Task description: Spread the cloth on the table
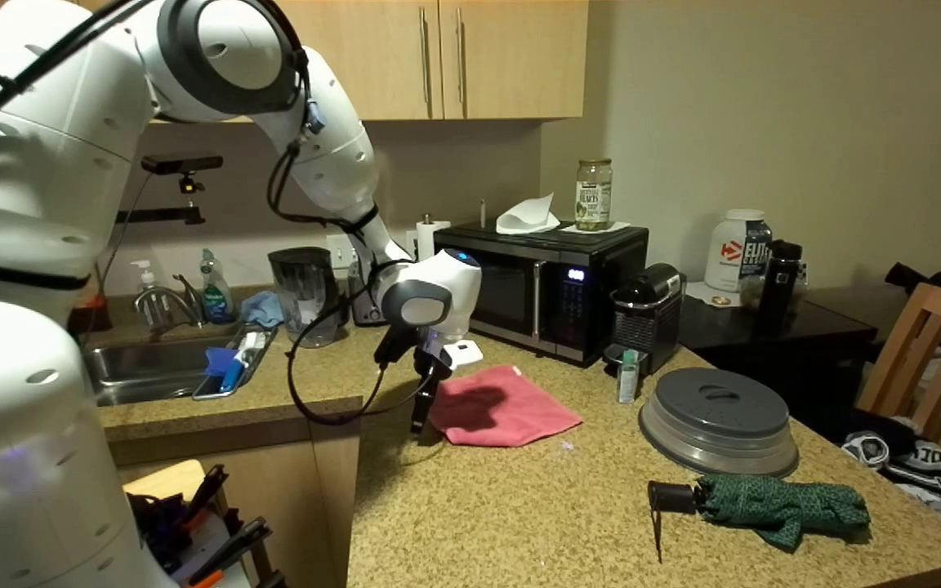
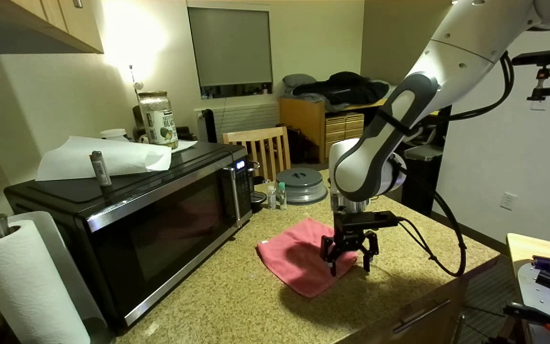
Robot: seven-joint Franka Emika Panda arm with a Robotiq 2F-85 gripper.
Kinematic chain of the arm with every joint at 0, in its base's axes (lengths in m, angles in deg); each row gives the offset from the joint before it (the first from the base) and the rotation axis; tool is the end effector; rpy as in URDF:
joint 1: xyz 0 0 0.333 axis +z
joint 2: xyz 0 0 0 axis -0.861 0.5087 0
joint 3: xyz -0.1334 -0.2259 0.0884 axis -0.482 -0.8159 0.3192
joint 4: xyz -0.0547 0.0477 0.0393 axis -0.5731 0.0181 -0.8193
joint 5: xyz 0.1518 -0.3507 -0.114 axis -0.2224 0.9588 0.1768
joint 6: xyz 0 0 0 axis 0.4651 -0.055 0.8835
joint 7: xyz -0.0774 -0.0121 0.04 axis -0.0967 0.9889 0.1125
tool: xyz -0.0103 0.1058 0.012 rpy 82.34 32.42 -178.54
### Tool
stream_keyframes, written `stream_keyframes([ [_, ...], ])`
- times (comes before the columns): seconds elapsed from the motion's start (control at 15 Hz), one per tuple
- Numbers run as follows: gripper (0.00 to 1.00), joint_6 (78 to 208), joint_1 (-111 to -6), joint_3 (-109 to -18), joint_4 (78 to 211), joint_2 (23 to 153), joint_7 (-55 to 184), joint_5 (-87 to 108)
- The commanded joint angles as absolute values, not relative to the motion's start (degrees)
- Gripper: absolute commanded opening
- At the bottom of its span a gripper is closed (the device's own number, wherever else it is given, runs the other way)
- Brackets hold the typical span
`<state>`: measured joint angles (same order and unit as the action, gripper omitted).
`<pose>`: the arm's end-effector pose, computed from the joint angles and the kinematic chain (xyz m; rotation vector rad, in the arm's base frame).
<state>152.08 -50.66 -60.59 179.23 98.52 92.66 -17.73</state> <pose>0.5030 0.0667 0.1029 -2.7352 1.1774 0.3713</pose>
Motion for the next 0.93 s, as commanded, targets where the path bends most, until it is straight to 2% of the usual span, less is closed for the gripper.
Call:
stream_keyframes([
  [0.0, 1.00, 153.4, -49.9, -64.4, 177.4, 98.8, 98.7, -11.8],
  [0.4, 1.00, 151.9, -46.4, -70.8, 170.2, 102.5, 110.9, 5.0],
  [0.87, 1.00, 153.1, -47.9, -70.7, 163.7, 106.8, 110.6, 10.5],
])
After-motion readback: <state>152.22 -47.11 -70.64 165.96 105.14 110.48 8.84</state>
